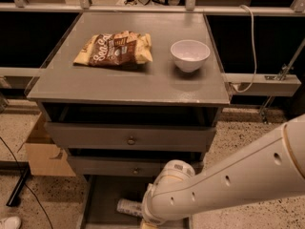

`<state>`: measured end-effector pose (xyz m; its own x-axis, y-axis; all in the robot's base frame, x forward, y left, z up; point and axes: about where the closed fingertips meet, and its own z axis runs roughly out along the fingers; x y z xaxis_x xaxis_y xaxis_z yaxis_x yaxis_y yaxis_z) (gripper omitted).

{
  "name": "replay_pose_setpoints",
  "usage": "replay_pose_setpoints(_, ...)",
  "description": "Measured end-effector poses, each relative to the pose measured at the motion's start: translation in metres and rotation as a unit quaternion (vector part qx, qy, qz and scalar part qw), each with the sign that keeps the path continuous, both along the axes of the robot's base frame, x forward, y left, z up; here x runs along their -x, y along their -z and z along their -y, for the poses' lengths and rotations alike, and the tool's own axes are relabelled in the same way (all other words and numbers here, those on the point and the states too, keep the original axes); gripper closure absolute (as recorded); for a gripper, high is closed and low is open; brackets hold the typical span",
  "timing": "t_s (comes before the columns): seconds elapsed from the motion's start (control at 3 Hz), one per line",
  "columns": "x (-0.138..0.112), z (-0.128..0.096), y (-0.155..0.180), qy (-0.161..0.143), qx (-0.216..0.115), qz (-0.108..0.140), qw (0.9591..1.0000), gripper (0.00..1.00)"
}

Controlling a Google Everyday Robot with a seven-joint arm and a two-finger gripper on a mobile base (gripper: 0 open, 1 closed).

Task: Pick blue plastic bottle from bottom drawer and place on counter

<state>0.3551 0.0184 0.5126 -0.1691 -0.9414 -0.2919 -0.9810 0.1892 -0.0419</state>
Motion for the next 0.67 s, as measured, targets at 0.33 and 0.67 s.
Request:
replay_pose_setpoints(0.33, -0.0230, -0.0135, 0.0232, -0.001, 0.007, -0.003, 1.0000, 0.00)
replay_pose_setpoints(0.67, -0.0241, -0.0137, 0.0258, -0.002, 0.008, -0.002, 1.0000, 0.00)
